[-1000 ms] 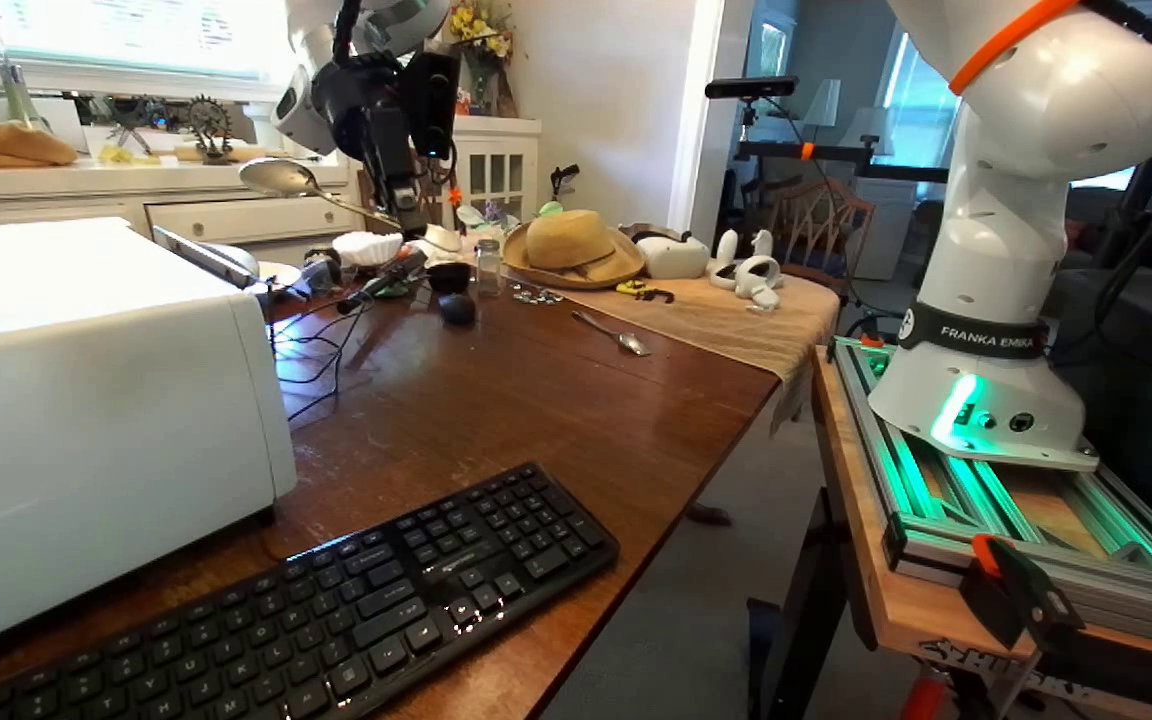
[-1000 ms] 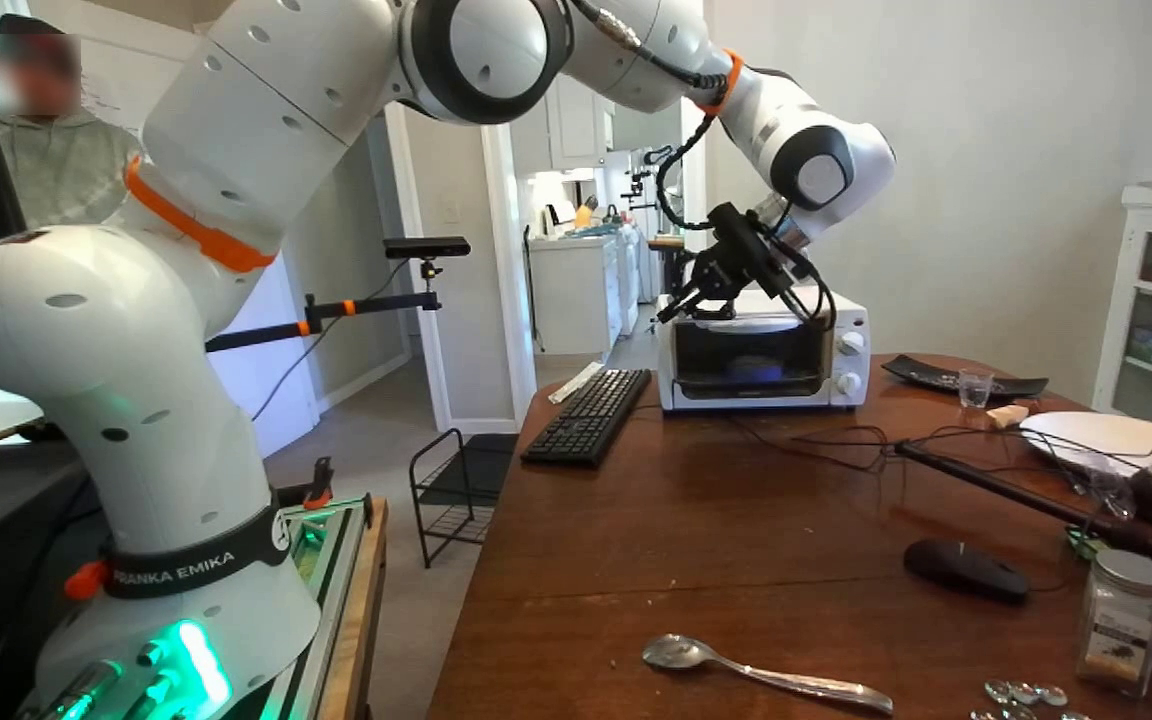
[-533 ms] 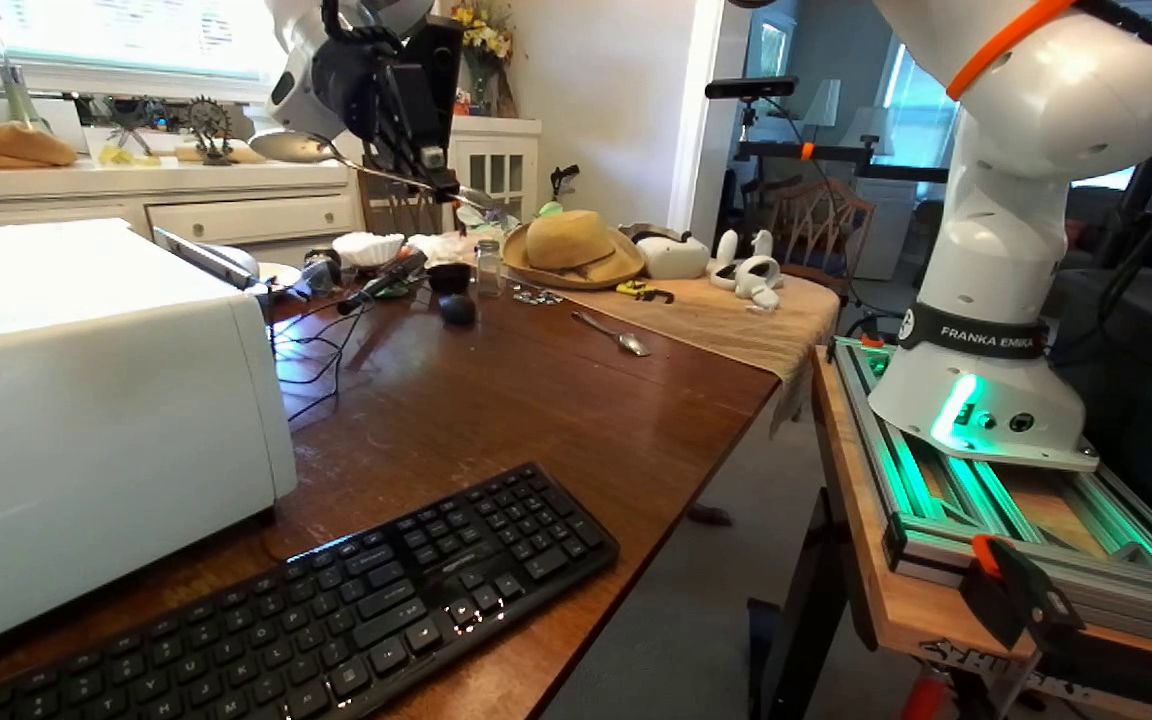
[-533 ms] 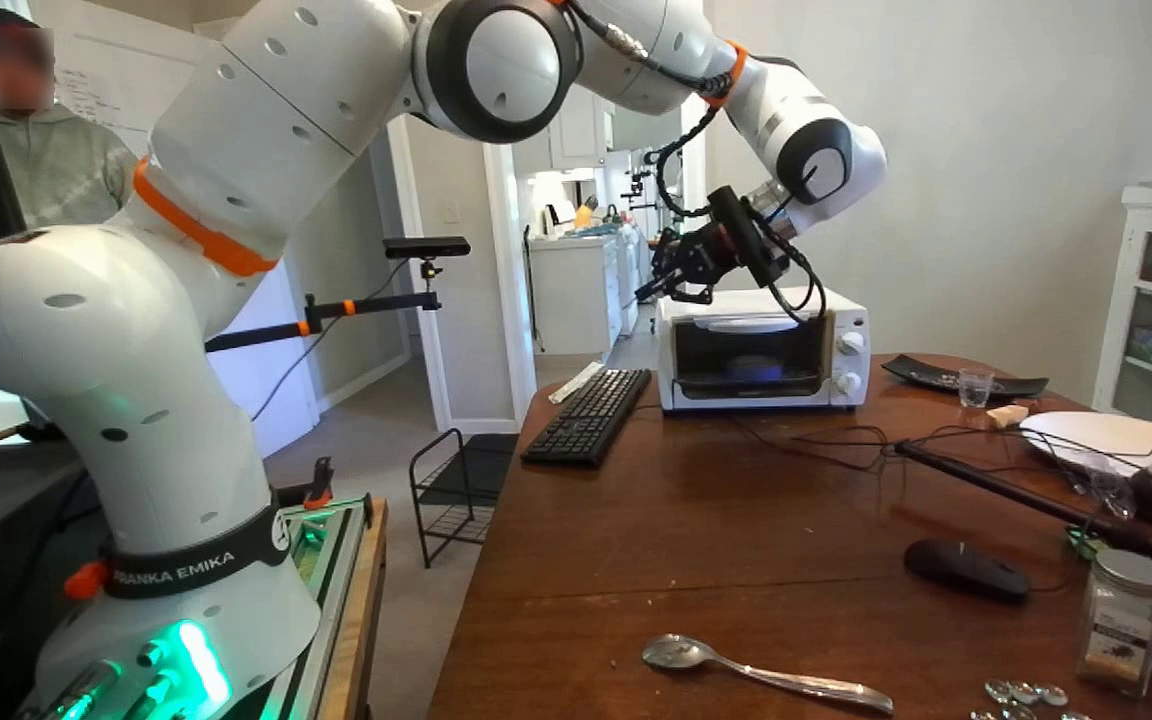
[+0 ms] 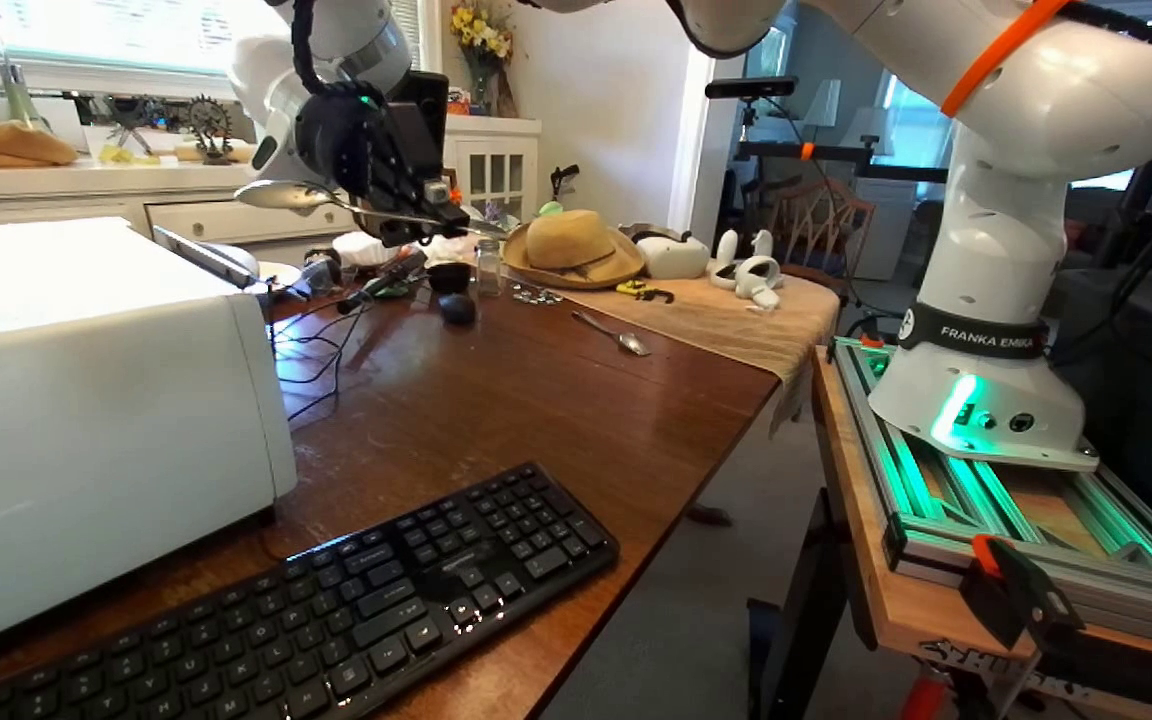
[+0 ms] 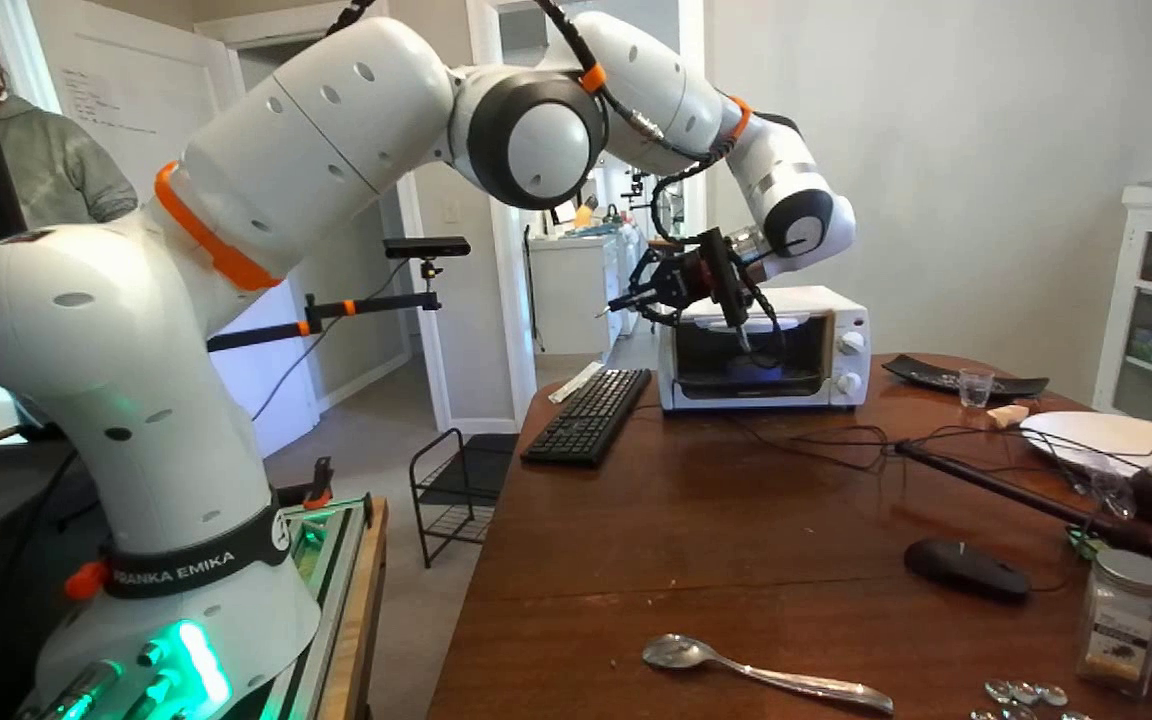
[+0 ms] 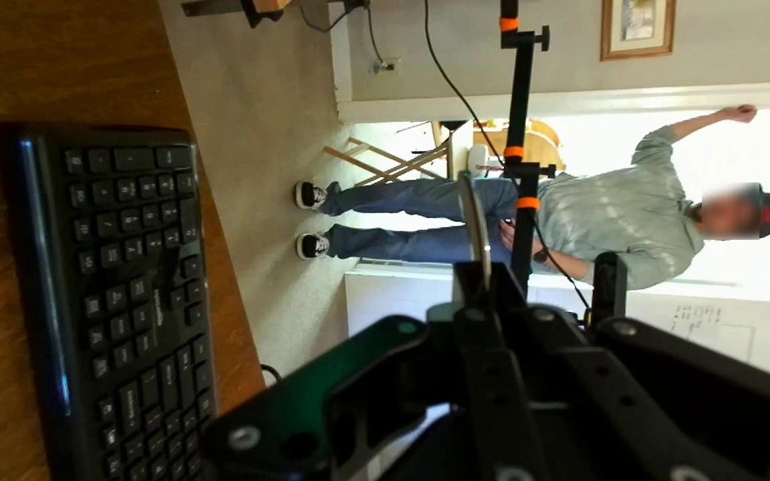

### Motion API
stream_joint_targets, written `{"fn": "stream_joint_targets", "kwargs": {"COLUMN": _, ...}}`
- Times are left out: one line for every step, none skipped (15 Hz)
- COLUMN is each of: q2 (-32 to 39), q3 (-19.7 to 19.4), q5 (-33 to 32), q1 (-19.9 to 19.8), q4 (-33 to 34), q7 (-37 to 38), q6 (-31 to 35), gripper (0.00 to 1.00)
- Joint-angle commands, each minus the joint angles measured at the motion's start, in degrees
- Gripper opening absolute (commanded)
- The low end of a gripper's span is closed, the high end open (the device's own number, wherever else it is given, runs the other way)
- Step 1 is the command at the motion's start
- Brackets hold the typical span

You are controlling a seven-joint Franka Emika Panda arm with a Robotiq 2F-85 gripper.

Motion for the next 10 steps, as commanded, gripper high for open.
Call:
{"fn": "stream_joint_targets", "kwargs": {"q2": 3.2, "q3": 0.7, "q5": 4.1, "q1": 0.7, "q4": 2.0, "q7": 3.5, "q6": -2.3, "gripper": 0.01}}
{"fn": "stream_joint_targets", "kwargs": {"q2": 2.8, "q3": 0.5, "q5": 5.9, "q1": 0.6, "q4": 0.4, "q7": 5.1, "q6": -1.5, "gripper": 0.01}}
{"fn": "stream_joint_targets", "kwargs": {"q2": 2.3, "q3": 0.2, "q5": 7.6, "q1": 0.5, "q4": -1.0, "q7": 6.8, "q6": -0.6, "gripper": 0.01}}
{"fn": "stream_joint_targets", "kwargs": {"q2": 1.7, "q3": -0.3, "q5": 9.3, "q1": 0.4, "q4": -2.3, "q7": 9.3, "q6": 0.5, "gripper": 0.01}}
{"fn": "stream_joint_targets", "kwargs": {"q2": 1.1, "q3": -0.9, "q5": 10.4, "q1": 0.6, "q4": -3.1, "q7": 11.3, "q6": 1.8, "gripper": 0.01}}
{"fn": "stream_joint_targets", "kwargs": {"q2": 0.8, "q3": -1.4, "q5": 11.1, "q1": 0.8, "q4": -3.2, "q7": 13.0, "q6": 2.4, "gripper": 0.01}}
{"fn": "stream_joint_targets", "kwargs": {"q2": 0.6, "q3": -1.8, "q5": 11.9, "q1": 0.9, "q4": -3.3, "q7": 15.2, "q6": 2.7, "gripper": 0.01}}
{"fn": "stream_joint_targets", "kwargs": {"q2": 0.2, "q3": -2.1, "q5": 12.7, "q1": 1.0, "q4": -3.7, "q7": 17.1, "q6": 2.9, "gripper": 0.01}}
{"fn": "stream_joint_targets", "kwargs": {"q2": -0.5, "q3": -2.4, "q5": 14.1, "q1": 0.9, "q4": -4.8, "q7": 19.7, "q6": 3.1, "gripper": 0.01}}
{"fn": "stream_joint_targets", "kwargs": {"q2": -1.1, "q3": -2.6, "q5": 15.0, "q1": 1.1, "q4": -5.4, "q7": 21.4, "q6": 3.4, "gripper": 0.01}}
